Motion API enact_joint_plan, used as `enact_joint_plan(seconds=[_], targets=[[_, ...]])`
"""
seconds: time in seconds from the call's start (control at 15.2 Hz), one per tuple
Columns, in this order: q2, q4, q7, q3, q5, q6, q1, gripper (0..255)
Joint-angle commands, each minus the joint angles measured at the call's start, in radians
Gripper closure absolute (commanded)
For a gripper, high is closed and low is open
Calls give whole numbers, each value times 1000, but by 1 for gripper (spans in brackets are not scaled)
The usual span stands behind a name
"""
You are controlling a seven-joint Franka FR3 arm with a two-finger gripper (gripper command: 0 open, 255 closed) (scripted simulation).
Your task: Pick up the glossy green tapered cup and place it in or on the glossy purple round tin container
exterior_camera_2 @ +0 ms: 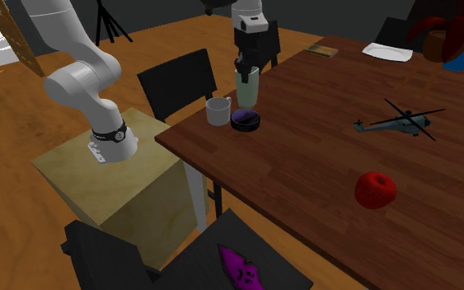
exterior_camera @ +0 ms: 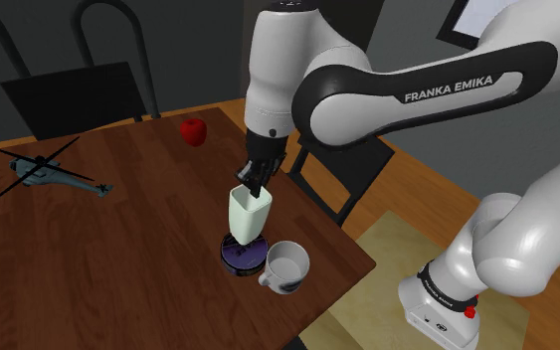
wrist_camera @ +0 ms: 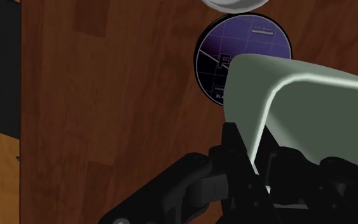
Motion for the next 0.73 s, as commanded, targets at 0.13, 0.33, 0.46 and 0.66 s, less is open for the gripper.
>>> enact_joint_plan(seconds=[0.13,0.33,0.46,0.66], targets=[[16,-39,6,4,-6,54,1,255],[30,-66,11,6,-13,95,2,255],[30,-66,11,6,-12,95,2,255],[30,-66,11,6,-13,95,2,255]])
